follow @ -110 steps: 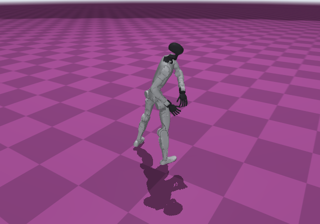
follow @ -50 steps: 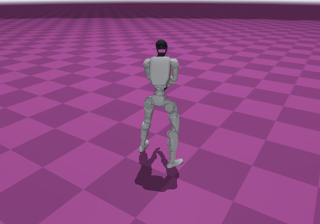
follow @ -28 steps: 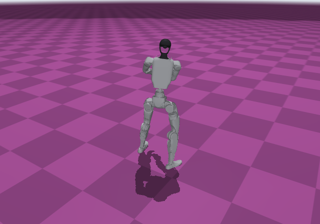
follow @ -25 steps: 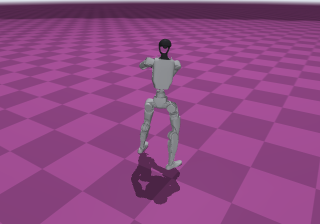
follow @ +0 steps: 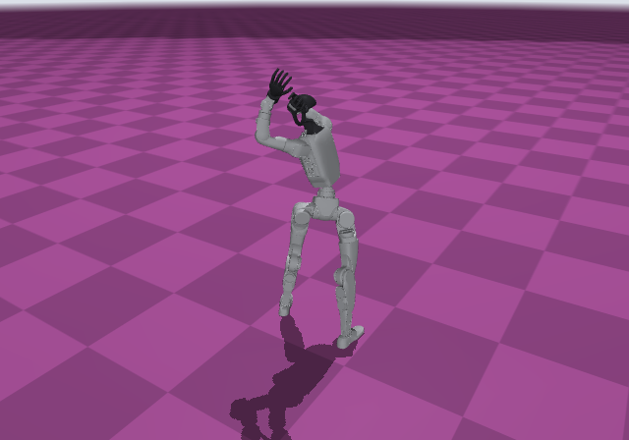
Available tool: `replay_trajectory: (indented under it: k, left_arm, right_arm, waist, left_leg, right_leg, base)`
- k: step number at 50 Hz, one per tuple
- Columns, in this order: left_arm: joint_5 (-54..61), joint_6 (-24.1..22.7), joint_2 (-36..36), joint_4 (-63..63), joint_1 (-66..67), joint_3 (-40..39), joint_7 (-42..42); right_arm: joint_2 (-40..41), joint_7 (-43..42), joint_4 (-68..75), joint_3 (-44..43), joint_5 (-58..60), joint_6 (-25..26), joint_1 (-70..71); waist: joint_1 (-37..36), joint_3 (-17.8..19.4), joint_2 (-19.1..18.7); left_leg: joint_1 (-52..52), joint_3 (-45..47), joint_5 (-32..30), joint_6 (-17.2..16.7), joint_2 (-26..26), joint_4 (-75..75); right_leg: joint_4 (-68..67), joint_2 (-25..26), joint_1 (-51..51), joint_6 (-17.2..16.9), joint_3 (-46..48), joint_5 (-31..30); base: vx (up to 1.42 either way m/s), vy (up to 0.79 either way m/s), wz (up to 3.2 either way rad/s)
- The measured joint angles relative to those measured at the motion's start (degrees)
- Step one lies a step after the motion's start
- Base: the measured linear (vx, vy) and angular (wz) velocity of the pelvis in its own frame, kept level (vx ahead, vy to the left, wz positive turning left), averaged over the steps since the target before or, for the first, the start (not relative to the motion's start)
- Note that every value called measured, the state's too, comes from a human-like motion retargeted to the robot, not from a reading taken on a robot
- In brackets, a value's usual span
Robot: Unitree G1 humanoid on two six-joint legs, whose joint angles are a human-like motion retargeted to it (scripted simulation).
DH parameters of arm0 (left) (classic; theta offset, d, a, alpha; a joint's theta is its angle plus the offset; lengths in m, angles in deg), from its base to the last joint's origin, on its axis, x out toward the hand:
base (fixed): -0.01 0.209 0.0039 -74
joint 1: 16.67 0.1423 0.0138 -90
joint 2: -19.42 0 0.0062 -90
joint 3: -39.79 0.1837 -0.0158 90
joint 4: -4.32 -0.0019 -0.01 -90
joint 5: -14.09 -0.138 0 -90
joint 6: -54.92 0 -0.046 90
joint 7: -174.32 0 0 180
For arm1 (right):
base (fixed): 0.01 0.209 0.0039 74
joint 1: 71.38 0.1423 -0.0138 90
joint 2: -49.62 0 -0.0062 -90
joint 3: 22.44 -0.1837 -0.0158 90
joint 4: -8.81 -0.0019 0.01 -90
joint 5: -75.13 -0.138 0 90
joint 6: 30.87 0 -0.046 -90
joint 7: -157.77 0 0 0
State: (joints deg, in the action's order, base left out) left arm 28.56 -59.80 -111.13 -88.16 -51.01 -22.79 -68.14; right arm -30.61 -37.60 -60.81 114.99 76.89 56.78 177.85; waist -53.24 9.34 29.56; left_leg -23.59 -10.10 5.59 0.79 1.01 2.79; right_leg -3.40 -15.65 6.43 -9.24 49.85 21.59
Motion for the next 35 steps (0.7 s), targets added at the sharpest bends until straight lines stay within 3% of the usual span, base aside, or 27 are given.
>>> replay_trajectory:
  k: [3, 5, 7, 8, 10, 12, 13, 15, 17, 20, 23, 25, 28, 31, 35]
  left_arm:
    - [1.94, -0.09, 7.88, 1.04, 12.51, -11.93, 3.03]
    - [11.07, -1.68, 15.68, -3.40, 20.59, -17.94, 8.79]
    - [26.40, -1.98, 22.51, -15.97, 26.68, -19.78, 17.82]
    - [35.34, -0.15, 25.21, -25.16, 29.03, -19.03, 23.55]
    - [48.97, 10.76, 31.13, -46.65, 32.40, -13.18, 34.73]
    - [51.99, 20.28, 39.13, -62.97, 35.51, -0.70, 40.15]
    - [51.49, 21.27, 43.41, -66.52, 38.21, 6.46, 40.96]
    - [43.94, 22.34, 52.49, -68.95, 45.37, 17.39, 37.54]
    - [34.25, 23.15, 58.83, -65.80, 52.82, 18.98, 33.83]
    - [21.77, 26.30, 64.54, -60.88, 56.63, 15.78, 35.17]
    - [16.34, 26.53, 65.31, -57.59, 46.39, 20.11, 38.12]
    - [12.04, 26.25, 62.55, -52.14, 35.24, 25.22, 42.21]
    - [2.45, 24.70, 59.84, -39.86, 16.47, 26.26, 45.75]
    - [-9.90, 23.15, 61.18, -29.10, -1.09, 21.01, 45.39]
    - [-22.32, 19.62, 63.43, -12.98, -16.25, 13.96, 39.36]
  right_arm:
    - [-0.59, 5.26, 2.51, 1.76, -3.10, -0.01, -6.00]
    - [-0.10, 6.34, 8.27, 3.60, -3.99, 3.26, -14.22]
    - [2.44, 4.34, 20.69, 4.42, -8.28, 7.31, -25.30]
    - [4.45, 2.94, 28.85, 3.55, -12.00, 9.40, -31.47]
    - [7.11, 1.74, 43.33, -2.34, -22.11, 14.17, -45.22]
    - [4.45, 1.90, 46.55, -6.77, -37.90, 14.42, -60.90]
    - [1.02, 3.26, 43.57, -7.02, -47.00, 12.58, -69.74]
    - [-5.86, 2.38, 32.22, -8.29, -62.37, 7.44, -89.13]
    - [-10.48, 0.35, 20.57, -11.64, -68.07, 2.40, -104.83]
    - [-16.68, 0.35, 7.97, -21.07, -71.44, -0.35, -117.26]
    - [-19.18, -1.47, -1.68, -31.30, -67.41, -5.14, -118.06]
    - [-19.68, -4.18, -10.63, -39.70, -60.91, -9.89, -116.50]
    - [-23.24, -10.86, -24.31, -52.79, -43.19, -14.33, -110.56]
    - [-30.56, -18.03, -34.60, -61.47, -25.78, -15.55, -99.93]
    - [-40.02, -24.74, -47.22, -61.49, -5.09, -13.34, -83.30]
  waist:
    - [7.86, -0.41, -1.72]
    - [13.03, 0.64, -6.01]
    - [17.63, 2.53, -11.22]
    - [19.66, 3.51, -13.83]
    - [23.14, 5.59, -18.74]
    - [28.33, 8.90, -22.16]
    - [32.10, 11.05, -23.48]
    - [41.80, 13.74, -25.08]
    - [55.67, 13.10, -25.86]
    - [78.66, 8.41, -27.55]
    - [95.00, 3.53, -28.97]
    - [100.37, 1.60, -30.09]
    - [101.27, 0.07, -32.59]
    - [99.36, -1.65, -35.84]
    - [95.09, -5.56, -40.11]
  left_leg:
    - [0.75, 1.12, 1.58, -0.50, -2.47, -1.32]
    - [2.14, 1.95, 2.80, -0.52, -4.26, -3.01]
    - [4.12, 3.78, 4.47, -0.38, -6.21, -5.64]
    - [5.26, 5.04, 5.50, -0.21, -7.30, -7.25]
    - [8.06, 7.84, 7.95, 0.13, -9.34, -10.75]
    - [11.10, 10.58, 10.14, 1.46, -9.43, -13.90]
    - [12.65, 11.78, 11.26, 2.28, -8.62, -15.47]
    - [15.95, 14.15, 13.86, 3.47, -7.37, -18.97]
    - [17.65, 17.68, 16.68, 4.53, -7.50, -23.59]
    - [19.36, 24.68, 20.32, 4.28, -9.57, -30.27]
    - [22.95, 30.94, 20.98, 3.78, -9.71, -32.87]
    - [26.02, 33.01, 20.04, 3.96, -8.27, -32.63]
    - [29.81, 30.77, 17.13, 3.59, -4.53, -30.32]
    - [31.95, 23.63, 14.97, 1.08, -1.44, -26.89]
    - [32.61, 20.22, 18.17, -2.82, -7.30, -21.80]
  right_leg:
    - [-12.91, -2.06, -6.94, 3.73, -18.75, 2.13]
    - [-25.93, -2.51, -13.57, 5.15, -31.22, 3.05]
    - [-35.99, -3.46, -19.52, 6.29, -37.05, 4.10]
    - [-38.73, -4.69, -21.92, 7.26, -37.32, 4.82]
    - [-38.40, -7.50, -25.15, 8.69, -34.80, 5.41]
    - [-29.59, -8.67, -26.67, 5.46, -33.43, 0.68]
    - [-23.38, -8.60, -26.60, 1.86, -34.28, -4.10]
    - [-13.38, -7.61, -25.23, -2.16, -38.31, -13.20]
    - [-9.53, -6.28, -24.26, -0.91, -42.87, -17.56]
    - [-8.77, -3.83, -23.90, 3.54, -47.94, -15.96]
    - [-7.39, -1.14, -24.98, 3.69, -54.83, -15.33]
    - [-5.44, 0.66, -25.37, 2.12, -60.07, -16.40]
    - [-0.69, 2.07, -24.27, -1.01, -66.23, -18.97]
    - [4.21, 2.16, -22.48, -4.88, -67.76, -21.43]
    - [7.61, 4.27, -19.58, -5.76, -61.49, -22.48]
  base:
    - [0.11, -0.12, -0.51]
    - [0.00, -0.08, -0.79]
    - [-0.05, -0.05, -1.26]
    - [-0.04, -0.02, -1.57]
    - [0.01, 0.02, -1.70]
    - [0.14, 0.06, -1.43]
    - [0.25, 0.06, -1.13]
    - [0.38, 0.06, -1.10]
    - [0.49, 0.09, -1.49]
    - [0.56, 0.12, -2.08]
    - [0.55, 0.14, -2.82]
    - [0.48, 0.19, -3.10]
    - [0.43, 0.24, -2.58]
    - [0.36, 0.24, -1.30]
    - [0.28, 0.05, 0.47]
